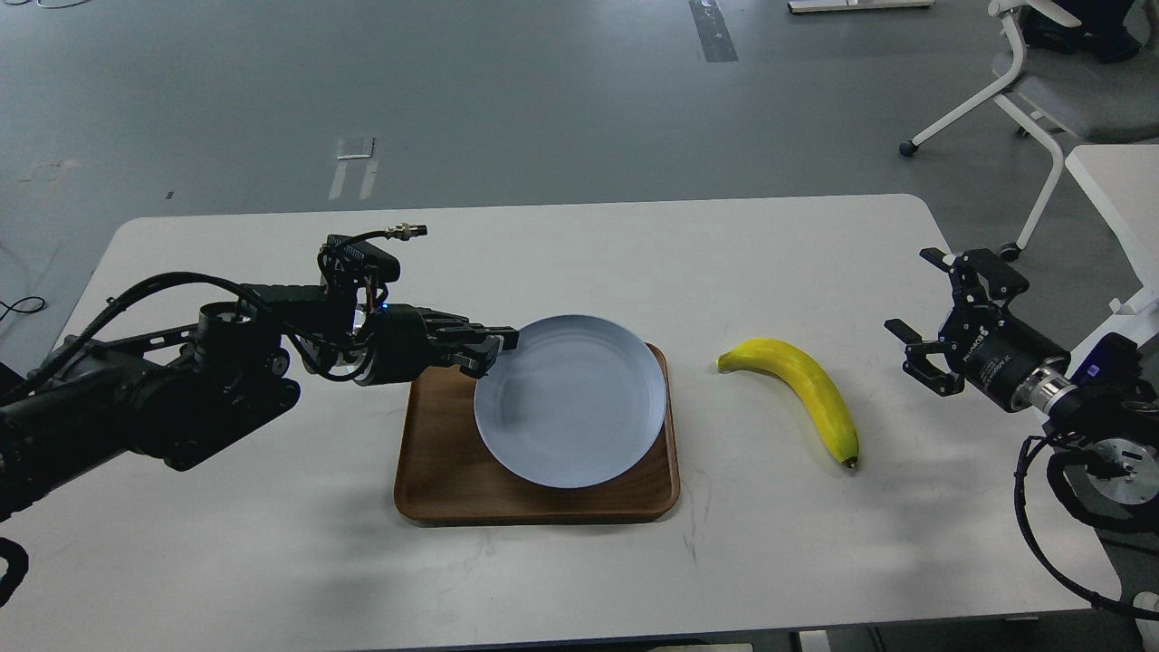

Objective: Place banana on plate with both arms
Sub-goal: 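Lift the blue plate with the left gripper and carry it onto the tray, then release the plate and withdraw the left gripper back toward its side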

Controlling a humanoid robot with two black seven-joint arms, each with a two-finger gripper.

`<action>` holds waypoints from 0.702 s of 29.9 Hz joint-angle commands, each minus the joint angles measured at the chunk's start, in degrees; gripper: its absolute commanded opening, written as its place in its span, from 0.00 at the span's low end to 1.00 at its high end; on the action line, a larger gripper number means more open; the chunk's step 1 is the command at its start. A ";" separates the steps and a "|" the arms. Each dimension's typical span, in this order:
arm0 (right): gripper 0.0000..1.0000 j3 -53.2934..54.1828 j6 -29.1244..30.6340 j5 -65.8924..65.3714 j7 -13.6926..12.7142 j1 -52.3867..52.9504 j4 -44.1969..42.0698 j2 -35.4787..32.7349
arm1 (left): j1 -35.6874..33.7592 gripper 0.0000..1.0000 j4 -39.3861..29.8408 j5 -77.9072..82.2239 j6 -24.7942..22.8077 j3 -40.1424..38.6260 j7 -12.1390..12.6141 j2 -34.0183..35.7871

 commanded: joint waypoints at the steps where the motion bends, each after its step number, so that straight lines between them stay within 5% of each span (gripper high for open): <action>1: 1.00 0.05 0.00 0.00 0.00 -0.08 0.00 0.00 | -0.08 0.00 4.34 -0.07 0.09 1.35 0.01 -3.12; 13: 1.00 -0.04 0.00 0.00 0.00 -0.08 0.00 -0.17 | 0.45 0.00 7.16 -0.16 0.36 2.58 0.01 -4.53; 16: 1.00 -0.04 0.00 0.00 0.00 -0.08 0.00 -0.26 | 0.36 0.37 7.16 -0.16 0.36 2.58 0.01 -5.06; 17: 1.00 -0.04 0.00 0.00 0.00 -0.08 0.00 -0.26 | 0.45 0.75 7.16 -0.60 0.44 2.49 0.01 -5.06; 18: 1.00 -0.04 0.00 0.00 0.00 -0.08 0.00 -0.26 | 0.45 0.93 7.16 -0.78 0.44 2.49 0.01 -5.06; 21: 1.00 -0.04 0.00 0.00 0.00 -0.08 0.00 -0.26 | 0.19 0.99 7.07 -1.04 0.44 2.05 0.01 -4.79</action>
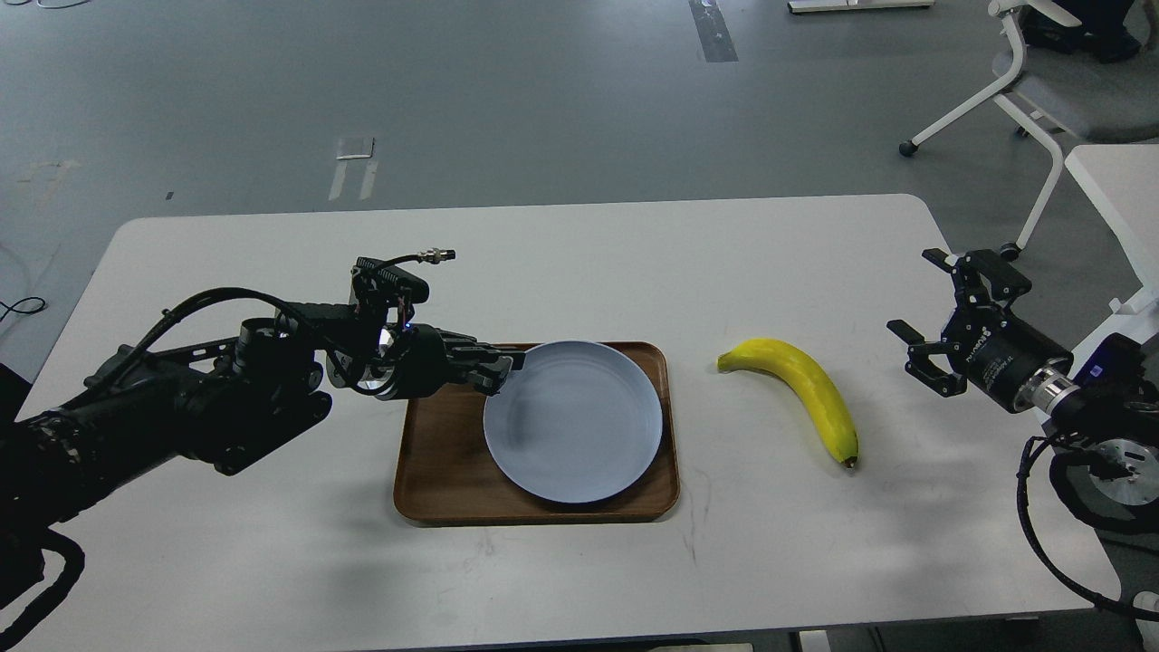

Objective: Place banana on plate with both arms
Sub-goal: 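Release the plate and withdraw the left gripper back toward its side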

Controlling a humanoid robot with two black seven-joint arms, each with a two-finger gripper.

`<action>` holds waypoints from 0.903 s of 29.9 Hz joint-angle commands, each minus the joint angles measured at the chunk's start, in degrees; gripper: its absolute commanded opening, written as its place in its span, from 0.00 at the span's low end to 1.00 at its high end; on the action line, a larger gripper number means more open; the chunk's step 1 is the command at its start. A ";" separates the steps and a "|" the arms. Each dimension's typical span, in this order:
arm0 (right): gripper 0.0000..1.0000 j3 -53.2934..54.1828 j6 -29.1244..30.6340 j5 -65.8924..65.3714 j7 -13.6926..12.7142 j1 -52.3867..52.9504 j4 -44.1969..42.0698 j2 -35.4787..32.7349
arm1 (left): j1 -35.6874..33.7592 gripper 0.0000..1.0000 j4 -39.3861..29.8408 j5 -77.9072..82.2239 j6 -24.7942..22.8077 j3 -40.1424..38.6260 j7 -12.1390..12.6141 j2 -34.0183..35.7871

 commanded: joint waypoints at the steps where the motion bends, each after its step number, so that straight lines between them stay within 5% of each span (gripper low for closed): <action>1: 1.00 0.00 0.00 0.09 0.00 0.00 0.09 -0.02 | -0.48 0.99 -0.17 -1.00 0.09 -0.58 0.00 0.58; 9: 1.00 0.00 0.00 0.09 0.00 -0.26 0.09 -0.64 | -3.30 0.99 -1.14 -24.97 0.09 -1.20 0.00 5.50; 16: 1.00 -0.08 0.00 0.00 0.00 -0.35 0.09 -0.64 | -1.29 0.99 -1.23 -67.03 -0.96 -1.20 0.00 9.19; 24: 1.00 -0.70 0.00 -0.61 0.00 -0.70 0.00 -1.51 | 12.14 0.99 -0.71 -88.11 -16.48 -11.54 0.00 12.80; 27: 1.00 -0.70 0.00 -0.61 0.00 -0.70 0.00 -3.71 | 17.60 0.99 0.17 -88.19 -16.48 -19.54 0.00 12.63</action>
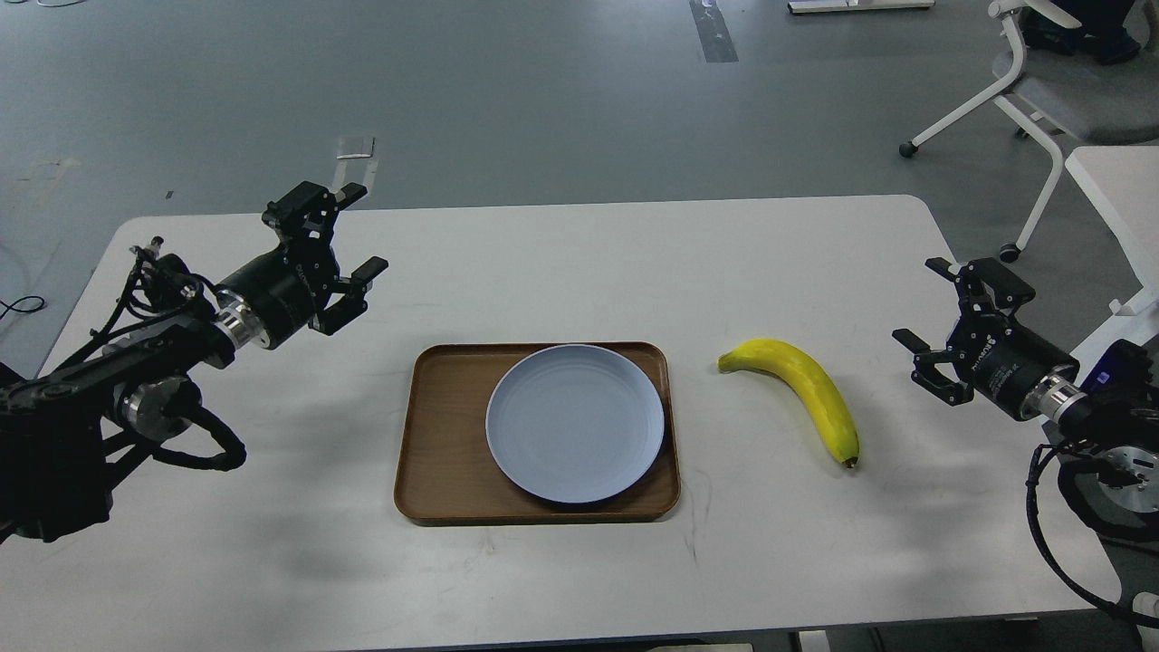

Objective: Place banana on plate with both arms
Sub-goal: 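Release the plate and withdraw the left gripper back toward its side, then reach the right gripper down to the yellow banana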

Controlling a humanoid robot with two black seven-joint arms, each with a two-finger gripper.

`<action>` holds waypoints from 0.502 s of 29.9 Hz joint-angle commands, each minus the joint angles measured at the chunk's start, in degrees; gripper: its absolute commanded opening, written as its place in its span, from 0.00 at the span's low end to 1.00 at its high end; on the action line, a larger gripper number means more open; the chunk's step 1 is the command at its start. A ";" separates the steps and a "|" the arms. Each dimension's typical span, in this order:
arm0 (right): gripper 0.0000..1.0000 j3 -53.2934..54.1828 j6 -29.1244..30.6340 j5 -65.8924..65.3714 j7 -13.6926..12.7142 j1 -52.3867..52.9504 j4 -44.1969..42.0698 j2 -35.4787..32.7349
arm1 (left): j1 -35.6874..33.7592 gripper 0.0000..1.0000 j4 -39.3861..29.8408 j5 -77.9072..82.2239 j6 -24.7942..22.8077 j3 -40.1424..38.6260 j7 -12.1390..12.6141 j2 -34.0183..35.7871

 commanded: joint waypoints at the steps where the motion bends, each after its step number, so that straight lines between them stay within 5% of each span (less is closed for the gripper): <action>1: 1.00 -0.02 0.00 -0.01 0.00 0.05 -0.04 -1.85 | 5.81 0.99 0.93 -0.54 -1.24 -8.20 -0.02 -0.12; 7: 1.00 -0.99 0.00 -6.78 0.00 2.25 0.93 -3.61 | 7.75 0.99 2.08 -0.80 -1.24 -10.94 -0.02 -0.56; 15: 1.00 -1.95 0.00 -40.73 0.00 13.83 2.41 -5.19 | 7.84 0.99 2.08 -1.24 -1.24 -11.03 -0.02 -0.04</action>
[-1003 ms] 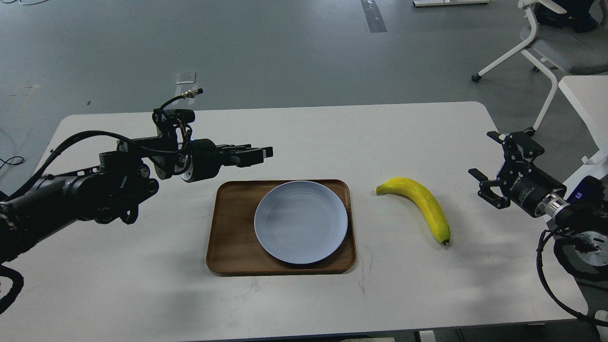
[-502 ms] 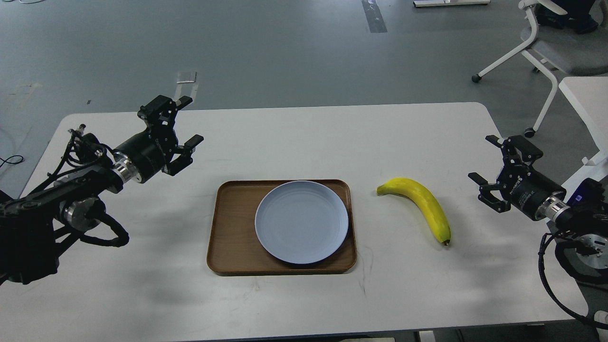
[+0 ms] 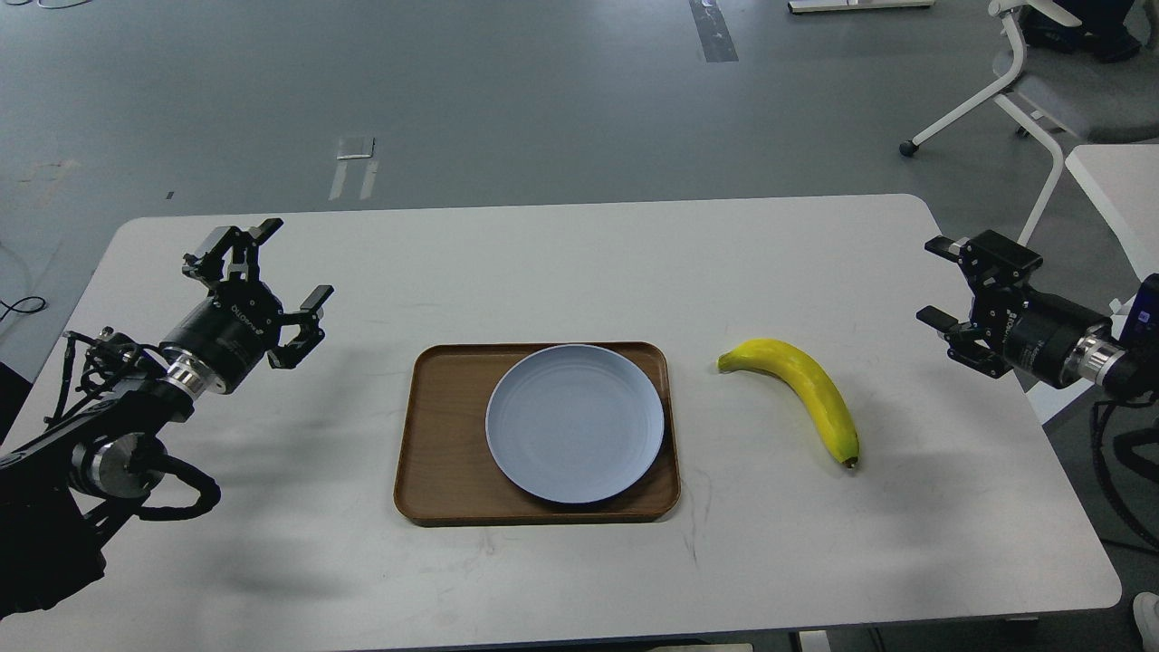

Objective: Place banana on plate with both arms
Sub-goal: 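Reach the right gripper down to the yellow banana, then grasp the banana with the right gripper and lift it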

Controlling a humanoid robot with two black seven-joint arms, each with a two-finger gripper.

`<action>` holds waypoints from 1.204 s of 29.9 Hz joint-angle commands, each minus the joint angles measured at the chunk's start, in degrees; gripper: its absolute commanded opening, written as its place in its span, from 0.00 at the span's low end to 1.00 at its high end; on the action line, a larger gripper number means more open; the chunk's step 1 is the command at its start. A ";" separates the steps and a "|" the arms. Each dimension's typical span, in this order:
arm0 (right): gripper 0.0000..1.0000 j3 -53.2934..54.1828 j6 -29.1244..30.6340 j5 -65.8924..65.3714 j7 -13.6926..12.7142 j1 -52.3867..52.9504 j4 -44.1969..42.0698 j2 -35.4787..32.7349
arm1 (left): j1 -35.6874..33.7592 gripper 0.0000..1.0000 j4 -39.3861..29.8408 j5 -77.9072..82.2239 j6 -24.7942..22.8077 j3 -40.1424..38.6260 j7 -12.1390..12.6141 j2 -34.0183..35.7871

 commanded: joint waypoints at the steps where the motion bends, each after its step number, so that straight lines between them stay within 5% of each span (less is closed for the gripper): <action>1: 1.00 -1.00 0.00 -15.14 0.00 5.41 1.36 -0.25 | 0.01 0.99 -0.01 -0.03 0.01 0.04 0.01 0.26; 11: 1.00 -23.82 0.00 -37.21 0.00 24.30 2.50 5.98 | -0.16 0.99 -0.45 0.58 0.01 -0.04 0.01 -0.35; 29: 0.99 -42.75 -0.58 -42.94 0.00 25.99 -4.44 20.23 | -0.16 0.99 -0.89 0.23 0.01 -0.13 0.01 0.62; 32: 0.96 -42.66 -1.55 -42.94 0.00 25.90 -4.35 20.67 | -0.16 0.99 -0.98 0.23 0.01 -0.13 0.01 0.70; 36: 0.72 -42.66 -2.60 -42.85 0.00 25.81 -4.27 20.94 | -0.16 0.99 -0.98 0.23 0.01 -0.13 0.01 0.79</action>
